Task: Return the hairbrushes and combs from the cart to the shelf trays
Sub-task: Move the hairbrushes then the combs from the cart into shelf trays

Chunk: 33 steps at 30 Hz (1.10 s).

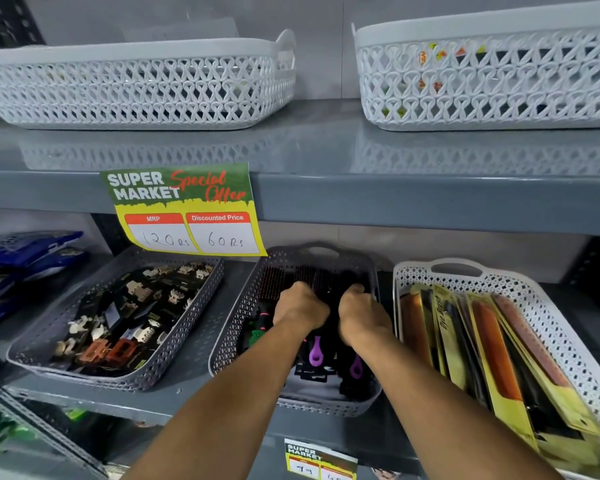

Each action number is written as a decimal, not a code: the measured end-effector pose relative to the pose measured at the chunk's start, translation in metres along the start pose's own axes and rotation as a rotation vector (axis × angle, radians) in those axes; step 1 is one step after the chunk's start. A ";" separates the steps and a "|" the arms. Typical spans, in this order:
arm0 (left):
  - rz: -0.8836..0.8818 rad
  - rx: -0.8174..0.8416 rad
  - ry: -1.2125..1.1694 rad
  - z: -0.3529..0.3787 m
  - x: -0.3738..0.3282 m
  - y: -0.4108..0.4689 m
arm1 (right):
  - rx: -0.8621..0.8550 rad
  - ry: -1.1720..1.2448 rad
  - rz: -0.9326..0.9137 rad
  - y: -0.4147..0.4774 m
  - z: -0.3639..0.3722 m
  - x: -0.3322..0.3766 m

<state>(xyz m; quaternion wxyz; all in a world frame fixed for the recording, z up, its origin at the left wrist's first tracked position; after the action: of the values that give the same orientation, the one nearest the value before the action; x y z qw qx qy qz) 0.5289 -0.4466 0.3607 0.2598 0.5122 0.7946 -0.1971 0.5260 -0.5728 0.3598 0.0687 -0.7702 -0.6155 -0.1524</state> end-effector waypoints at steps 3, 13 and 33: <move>0.008 -0.022 0.072 0.001 0.003 0.002 | -0.010 0.022 0.017 0.002 0.000 -0.002; -0.037 -0.007 -0.014 0.001 0.018 0.001 | 0.053 0.018 -0.028 0.006 -0.002 -0.010; 0.228 -0.383 0.112 -0.059 0.045 -0.013 | -0.083 -0.074 -0.210 -0.006 -0.011 0.013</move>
<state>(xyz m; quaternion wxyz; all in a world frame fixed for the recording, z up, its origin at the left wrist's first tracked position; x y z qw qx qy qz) 0.4890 -0.3850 0.3802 0.3282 0.5501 0.7677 0.0166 0.5211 -0.5627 0.3743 -0.0022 -0.7088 -0.6881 -0.1556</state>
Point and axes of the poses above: each hand's wrist, its own y-axis towards the middle knuckle, its own z-axis out of the palm, x = y × z, the point moved 7 cm from there along y, towards the middle knuckle, and after that the axes turned 12 degrees about -x, right-handed, at the moved point
